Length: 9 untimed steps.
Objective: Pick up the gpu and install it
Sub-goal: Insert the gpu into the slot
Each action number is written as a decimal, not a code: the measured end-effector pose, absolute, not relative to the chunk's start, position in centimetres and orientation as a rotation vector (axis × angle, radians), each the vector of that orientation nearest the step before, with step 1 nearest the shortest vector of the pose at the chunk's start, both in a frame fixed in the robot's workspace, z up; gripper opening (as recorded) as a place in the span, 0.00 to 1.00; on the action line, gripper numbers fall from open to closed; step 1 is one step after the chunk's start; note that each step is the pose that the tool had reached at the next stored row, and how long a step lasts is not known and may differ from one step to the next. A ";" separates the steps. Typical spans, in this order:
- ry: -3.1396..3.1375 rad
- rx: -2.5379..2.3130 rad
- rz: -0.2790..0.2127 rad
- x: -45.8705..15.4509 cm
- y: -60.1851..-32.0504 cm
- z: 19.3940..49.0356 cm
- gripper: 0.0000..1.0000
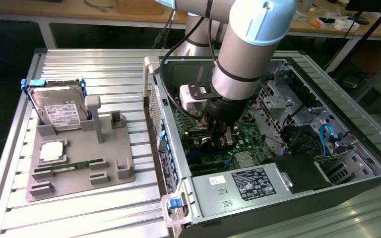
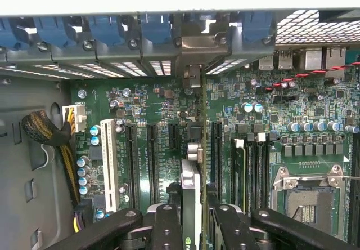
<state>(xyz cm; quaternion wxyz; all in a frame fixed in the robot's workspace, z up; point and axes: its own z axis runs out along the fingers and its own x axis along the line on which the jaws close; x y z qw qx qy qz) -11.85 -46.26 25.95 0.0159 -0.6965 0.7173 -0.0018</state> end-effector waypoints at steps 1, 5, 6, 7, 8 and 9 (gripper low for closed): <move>2.231 -2.166 -0.006 -11.9 -46.3 25.9 0.27; 2.231 -2.166 -0.006 -11.8 -46.3 25.8 0.27; 2.231 -2.166 -0.006 -11.8 -46.3 25.7 0.27; 2.231 -2.166 -0.006 -11.8 -46.3 25.7 0.27; 2.231 -2.166 -0.006 -11.8 -46.3 25.7 0.27; 2.231 -2.166 -0.006 -11.8 -46.3 25.7 0.27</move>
